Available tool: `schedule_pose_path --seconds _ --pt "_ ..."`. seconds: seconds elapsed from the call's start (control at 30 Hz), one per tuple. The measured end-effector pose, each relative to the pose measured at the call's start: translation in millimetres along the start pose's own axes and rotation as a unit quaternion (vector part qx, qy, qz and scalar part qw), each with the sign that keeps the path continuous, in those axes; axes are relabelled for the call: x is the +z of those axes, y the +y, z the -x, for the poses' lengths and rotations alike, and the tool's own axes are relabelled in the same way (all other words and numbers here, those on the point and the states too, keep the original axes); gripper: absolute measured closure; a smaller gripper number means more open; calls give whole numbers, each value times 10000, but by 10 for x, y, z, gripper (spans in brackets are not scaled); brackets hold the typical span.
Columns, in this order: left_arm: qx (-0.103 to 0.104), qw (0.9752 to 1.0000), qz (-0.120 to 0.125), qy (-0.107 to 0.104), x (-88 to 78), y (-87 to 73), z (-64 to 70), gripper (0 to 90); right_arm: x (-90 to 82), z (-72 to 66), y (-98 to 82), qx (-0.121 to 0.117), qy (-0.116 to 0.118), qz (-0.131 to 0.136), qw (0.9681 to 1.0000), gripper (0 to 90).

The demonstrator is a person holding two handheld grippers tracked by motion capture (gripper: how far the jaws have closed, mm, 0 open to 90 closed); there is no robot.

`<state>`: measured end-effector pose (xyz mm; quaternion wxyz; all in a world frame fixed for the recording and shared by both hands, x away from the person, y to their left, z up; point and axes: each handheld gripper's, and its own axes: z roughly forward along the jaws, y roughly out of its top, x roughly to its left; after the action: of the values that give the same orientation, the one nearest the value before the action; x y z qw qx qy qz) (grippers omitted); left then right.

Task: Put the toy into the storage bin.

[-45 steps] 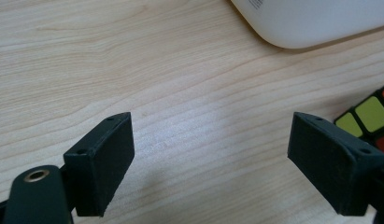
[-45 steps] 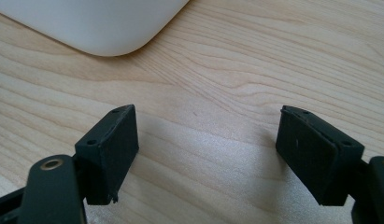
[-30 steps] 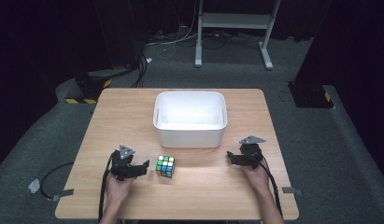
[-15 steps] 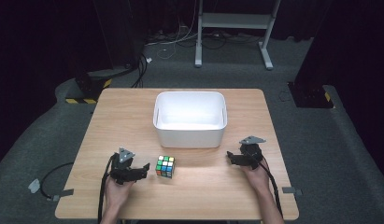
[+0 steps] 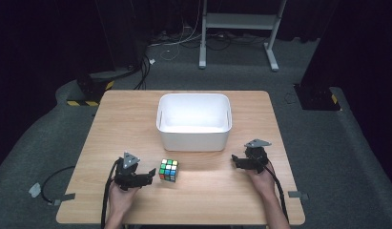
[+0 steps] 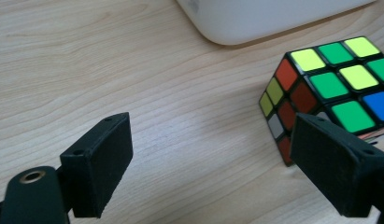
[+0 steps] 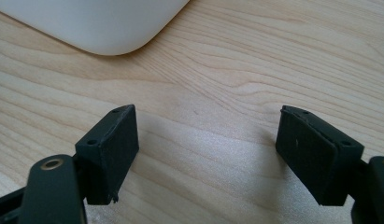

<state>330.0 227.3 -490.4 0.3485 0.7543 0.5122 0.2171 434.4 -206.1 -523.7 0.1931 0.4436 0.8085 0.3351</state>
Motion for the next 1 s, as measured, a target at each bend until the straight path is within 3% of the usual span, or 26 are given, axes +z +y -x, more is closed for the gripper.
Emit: schedule_pose_path --seconds 0.33,1.0 --pt "40 9998 -25 -208 1 31 75 123 0 0 0 0 0 0 10000 211" --pt "181 9985 182 -484 -74 115 236 109 0 0 0 -3 -1 -1 10000 211"
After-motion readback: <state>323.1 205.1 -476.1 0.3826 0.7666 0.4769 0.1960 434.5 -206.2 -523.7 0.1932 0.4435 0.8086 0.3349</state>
